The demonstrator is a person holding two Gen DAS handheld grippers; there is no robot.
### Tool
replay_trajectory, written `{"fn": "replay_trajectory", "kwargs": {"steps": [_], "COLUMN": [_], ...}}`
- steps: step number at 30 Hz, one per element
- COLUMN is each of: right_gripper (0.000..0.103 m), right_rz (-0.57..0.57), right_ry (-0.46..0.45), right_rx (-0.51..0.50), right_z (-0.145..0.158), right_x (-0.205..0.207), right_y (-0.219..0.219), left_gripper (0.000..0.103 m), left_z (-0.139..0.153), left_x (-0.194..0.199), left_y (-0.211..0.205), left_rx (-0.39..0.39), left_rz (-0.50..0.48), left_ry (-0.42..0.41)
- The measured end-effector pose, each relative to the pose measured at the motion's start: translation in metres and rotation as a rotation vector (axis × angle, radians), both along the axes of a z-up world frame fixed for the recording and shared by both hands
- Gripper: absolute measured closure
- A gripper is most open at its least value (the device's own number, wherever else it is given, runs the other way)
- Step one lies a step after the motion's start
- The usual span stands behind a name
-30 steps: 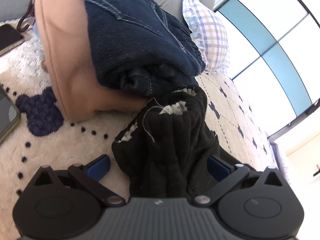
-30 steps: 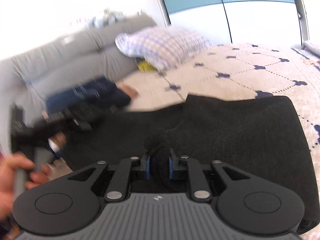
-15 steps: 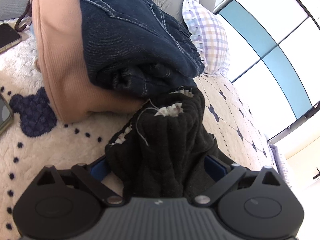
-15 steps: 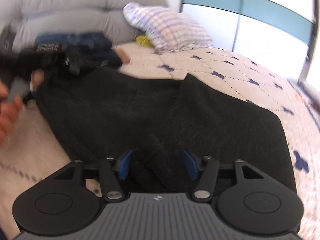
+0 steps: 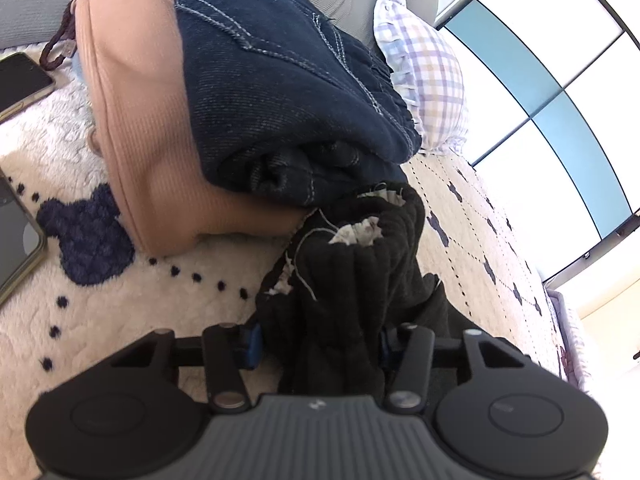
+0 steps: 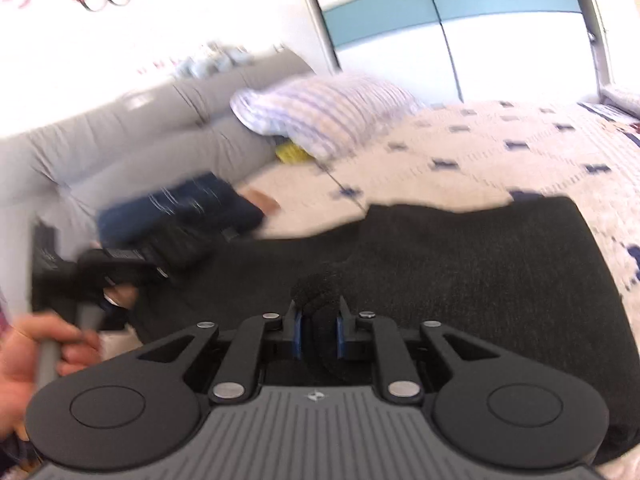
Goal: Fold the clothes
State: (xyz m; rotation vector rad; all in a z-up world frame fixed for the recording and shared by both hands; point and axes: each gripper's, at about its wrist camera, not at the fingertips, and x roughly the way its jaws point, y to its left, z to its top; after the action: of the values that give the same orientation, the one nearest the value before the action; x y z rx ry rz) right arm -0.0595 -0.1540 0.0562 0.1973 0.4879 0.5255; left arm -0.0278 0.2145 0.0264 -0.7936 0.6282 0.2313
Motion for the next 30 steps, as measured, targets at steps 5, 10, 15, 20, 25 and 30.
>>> {"fn": "replay_trajectory", "kwargs": {"steps": [5, 10, 15, 20, 25, 30], "right_gripper": [0.085, 0.073, 0.042, 0.035, 0.034, 0.035], "right_rz": [0.052, 0.069, 0.022, -0.159, -0.374, -0.454], "right_ry": [0.136, 0.127, 0.023, 0.043, 0.167, 0.183], "right_rx": [-0.161, -0.181, -0.070, -0.106, 0.150, 0.280], "right_z": [-0.037, -0.021, 0.006, -0.005, -0.042, -0.078], "right_x": [0.021, 0.018, -0.001, -0.018, -0.043, -0.061], "right_y": [0.022, 0.023, -0.014, -0.085, -0.179, -0.214], "left_gripper": [0.046, 0.025, 0.024, 0.052, 0.062, 0.065], "left_z": [-0.004, -0.005, -0.002, 0.002, 0.015, 0.047], "left_x": [-0.004, 0.000, 0.007, 0.003, -0.005, -0.005], "left_y": [-0.001, 0.001, -0.011, -0.008, -0.014, -0.044], "left_rx": [-0.026, -0.078, -0.006, -0.018, -0.040, 0.063], "left_rz": [0.017, 0.018, 0.010, 0.043, 0.082, 0.073], "left_ry": [-0.010, -0.024, -0.007, 0.014, -0.023, -0.100]}}
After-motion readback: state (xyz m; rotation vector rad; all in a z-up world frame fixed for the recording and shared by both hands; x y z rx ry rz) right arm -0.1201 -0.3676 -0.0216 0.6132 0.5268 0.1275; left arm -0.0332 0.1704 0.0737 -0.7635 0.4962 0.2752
